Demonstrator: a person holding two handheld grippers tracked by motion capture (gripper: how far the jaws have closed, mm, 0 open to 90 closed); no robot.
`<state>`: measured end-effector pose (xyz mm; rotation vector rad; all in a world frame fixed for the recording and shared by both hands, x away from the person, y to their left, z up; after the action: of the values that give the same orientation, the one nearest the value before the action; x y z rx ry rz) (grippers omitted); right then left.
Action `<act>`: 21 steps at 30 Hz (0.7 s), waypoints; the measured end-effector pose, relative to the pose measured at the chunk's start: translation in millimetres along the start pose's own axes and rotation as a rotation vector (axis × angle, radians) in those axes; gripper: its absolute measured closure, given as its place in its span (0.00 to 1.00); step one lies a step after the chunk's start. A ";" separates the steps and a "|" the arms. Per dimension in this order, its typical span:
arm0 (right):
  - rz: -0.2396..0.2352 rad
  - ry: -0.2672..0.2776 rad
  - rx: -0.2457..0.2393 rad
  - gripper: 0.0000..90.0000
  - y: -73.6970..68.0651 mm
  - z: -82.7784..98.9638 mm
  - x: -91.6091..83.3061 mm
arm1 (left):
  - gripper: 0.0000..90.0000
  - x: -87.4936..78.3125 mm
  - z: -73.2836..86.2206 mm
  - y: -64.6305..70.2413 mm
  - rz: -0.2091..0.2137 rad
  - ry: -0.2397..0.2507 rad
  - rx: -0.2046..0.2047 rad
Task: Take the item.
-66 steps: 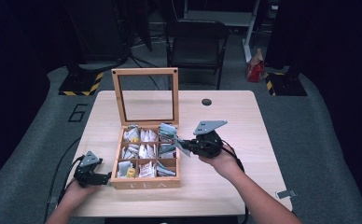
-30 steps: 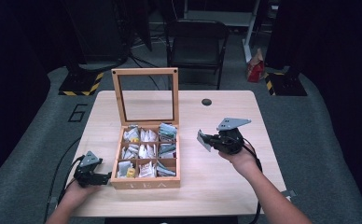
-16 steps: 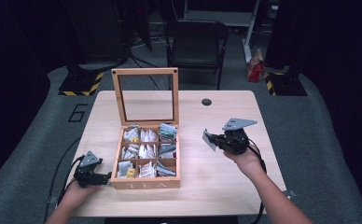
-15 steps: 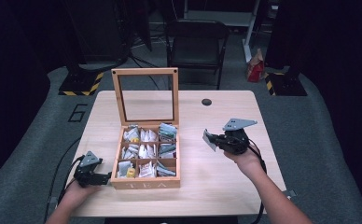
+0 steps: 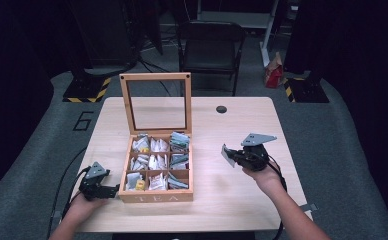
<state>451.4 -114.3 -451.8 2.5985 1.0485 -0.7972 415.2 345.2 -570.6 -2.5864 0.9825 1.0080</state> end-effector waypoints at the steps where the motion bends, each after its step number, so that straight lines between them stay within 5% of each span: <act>1: 0.001 -0.005 0.002 1.00 0.3 2.6 0.8 | 0.16 0.0 0.0 0.0 0.000 -0.001 0.001; 21: 0.013 -0.029 0.019 1.00 1.3 34.7 14.7 | 0.16 -0.1 0.0 0.0 0.000 -0.001 0.001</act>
<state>447.2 -120.6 -488.7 2.5989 1.0204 -0.8436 415.2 345.3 -570.6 -2.5849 0.9829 1.0085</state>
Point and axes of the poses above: each handheld gripper's, and its own axes: x roughly forward along the jaws, z roughly out of its underside, y roughly to its right, the point moved 6 cm from there along x, roughly forward along the jaws, and after that the axes turned 5 degrees about z, right-handed, at the moved point
